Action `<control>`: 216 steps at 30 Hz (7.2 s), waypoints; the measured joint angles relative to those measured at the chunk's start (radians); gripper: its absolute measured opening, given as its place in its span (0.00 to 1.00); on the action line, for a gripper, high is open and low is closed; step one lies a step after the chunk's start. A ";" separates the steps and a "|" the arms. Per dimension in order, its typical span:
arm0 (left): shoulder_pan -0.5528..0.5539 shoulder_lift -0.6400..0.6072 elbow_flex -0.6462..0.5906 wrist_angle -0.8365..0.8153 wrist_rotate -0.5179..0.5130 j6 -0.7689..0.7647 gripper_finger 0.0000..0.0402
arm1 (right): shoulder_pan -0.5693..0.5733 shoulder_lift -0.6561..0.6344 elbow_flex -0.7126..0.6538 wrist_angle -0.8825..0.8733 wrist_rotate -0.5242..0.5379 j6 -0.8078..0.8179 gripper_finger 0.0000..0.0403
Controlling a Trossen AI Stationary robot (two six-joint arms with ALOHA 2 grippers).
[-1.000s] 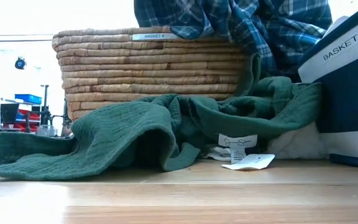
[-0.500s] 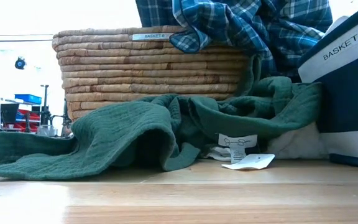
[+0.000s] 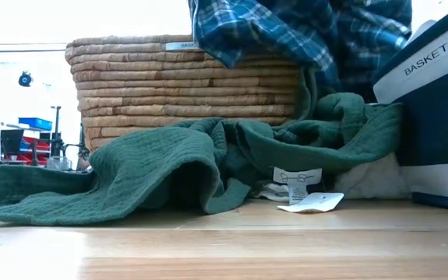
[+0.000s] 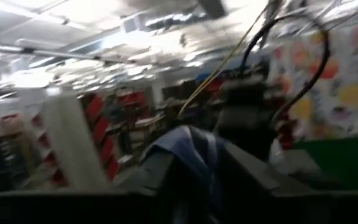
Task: Sort clothes
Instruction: Put the blue checkered polo shirt into the brown laundry basket
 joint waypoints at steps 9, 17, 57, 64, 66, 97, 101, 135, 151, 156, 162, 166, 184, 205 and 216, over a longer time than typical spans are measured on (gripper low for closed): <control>0.000 -0.030 0.000 -0.154 -0.230 0.102 0.67 | 0.000 -0.055 0.000 0.158 -0.223 -0.061 0.02; 0.000 -0.049 0.000 -0.406 -0.050 0.099 0.82 | 0.000 -0.071 0.000 0.428 -0.362 -0.060 0.02; 0.014 0.214 -0.015 0.018 0.145 -0.051 0.60 | -0.002 -0.025 0.000 0.662 -0.115 -0.249 0.02; 0.014 0.215 -0.015 0.020 0.050 -0.041 0.36 | -0.002 -0.026 0.000 0.640 0.040 -0.286 0.02; 0.014 0.215 -0.015 0.020 0.052 -0.037 0.19 | -0.002 -0.026 0.000 0.621 0.117 -0.298 0.02; 0.007 -0.021 -0.003 0.256 0.258 -0.015 0.00 | -0.004 -0.075 0.002 0.018 0.120 0.153 0.48; 0.007 -0.041 0.001 0.346 0.248 -0.011 0.00 | -0.006 -0.080 0.001 -0.023 0.100 0.185 0.58; 0.013 0.034 -0.002 0.355 0.189 -0.248 0.00 | 0.040 0.073 0.000 0.304 -0.034 -0.022 0.88; 0.013 0.046 -0.002 0.241 0.015 -0.300 0.08 | 0.046 0.048 0.000 0.316 -0.154 -0.080 0.05; 0.015 -0.011 -0.002 0.052 -0.263 -0.256 0.23 | 0.048 0.008 0.000 0.284 -0.136 -0.063 0.03; 0.017 -0.088 -0.001 -0.181 -0.511 -0.208 0.38 | 0.048 -0.027 0.000 0.247 -0.118 -0.046 0.03; 0.017 -0.121 0.000 -0.333 -0.516 -0.222 0.43 | 0.048 -0.041 0.000 0.276 -0.119 -0.052 0.03; 0.017 -0.070 -0.002 -0.682 -0.416 -0.316 0.48 | 0.048 -0.033 0.000 0.659 -0.119 -0.264 0.03; -0.027 -0.066 -0.001 -0.999 -0.253 -0.350 0.64 | 0.048 -0.007 0.002 0.851 0.287 -0.599 0.03; -0.043 -0.130 -0.007 -0.577 -0.163 -0.290 0.64 | 0.048 -0.003 0.000 0.789 0.478 -0.712 0.03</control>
